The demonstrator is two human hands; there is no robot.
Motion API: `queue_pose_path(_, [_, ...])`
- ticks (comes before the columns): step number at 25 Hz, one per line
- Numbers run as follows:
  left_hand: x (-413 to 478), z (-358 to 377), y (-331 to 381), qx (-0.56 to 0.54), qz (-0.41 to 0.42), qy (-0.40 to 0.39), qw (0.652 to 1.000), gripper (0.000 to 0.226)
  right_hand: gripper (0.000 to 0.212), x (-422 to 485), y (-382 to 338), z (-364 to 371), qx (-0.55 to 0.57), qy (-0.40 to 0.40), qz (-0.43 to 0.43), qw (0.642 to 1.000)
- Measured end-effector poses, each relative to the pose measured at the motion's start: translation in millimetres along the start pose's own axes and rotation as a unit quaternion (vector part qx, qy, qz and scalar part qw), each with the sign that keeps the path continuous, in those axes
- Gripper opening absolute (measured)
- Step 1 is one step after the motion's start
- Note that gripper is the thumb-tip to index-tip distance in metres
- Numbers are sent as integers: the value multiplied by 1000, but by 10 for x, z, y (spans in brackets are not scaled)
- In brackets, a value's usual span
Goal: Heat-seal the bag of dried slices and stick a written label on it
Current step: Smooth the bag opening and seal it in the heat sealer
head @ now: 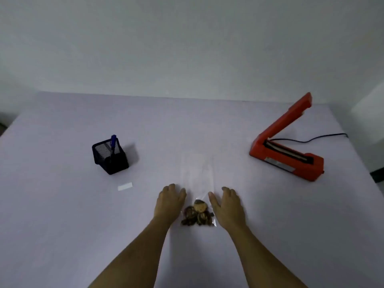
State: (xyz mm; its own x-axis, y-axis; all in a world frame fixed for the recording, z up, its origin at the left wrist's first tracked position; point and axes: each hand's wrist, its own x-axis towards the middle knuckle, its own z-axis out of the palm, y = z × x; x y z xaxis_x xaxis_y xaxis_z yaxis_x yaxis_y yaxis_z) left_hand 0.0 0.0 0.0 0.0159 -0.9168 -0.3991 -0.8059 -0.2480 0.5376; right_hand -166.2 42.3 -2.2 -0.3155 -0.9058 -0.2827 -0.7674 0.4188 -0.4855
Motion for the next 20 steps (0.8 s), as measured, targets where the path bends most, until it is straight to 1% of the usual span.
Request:
queue_pose_path(2, [59,159,45,-63,-33,32,997,43,62,82,16,101,62,-12,29,998])
queue_pose_path(3, [68,226,75,-78,-44,42,995,43,62,111,11,149,80,-15,34,996])
queue_pose_path(5, [108,337,116,-84,-66,57,993,49,60,196,-7,208,120,-20,52,991])
queue_pose_path(8, [194,450,78,-86,-80,89,989,55,47,306,6,225,158,-16,51,986])
queue_pose_path(12, [221,565,-6,-55,-48,126,989,42,27,354,93,265,196,-11,45,980])
queue_pose_path(14, [219,586,-20,-41,-35,134,990,36,24,364,128,285,211,-7,50,976])
queue_pose_path(17, [213,583,-31,-42,-10,142,989,27,22,364,123,262,168,-17,34,985])
queue_pose_path(20, [218,581,-85,-54,26,149,987,26,20,337,124,253,156,-20,7,988])
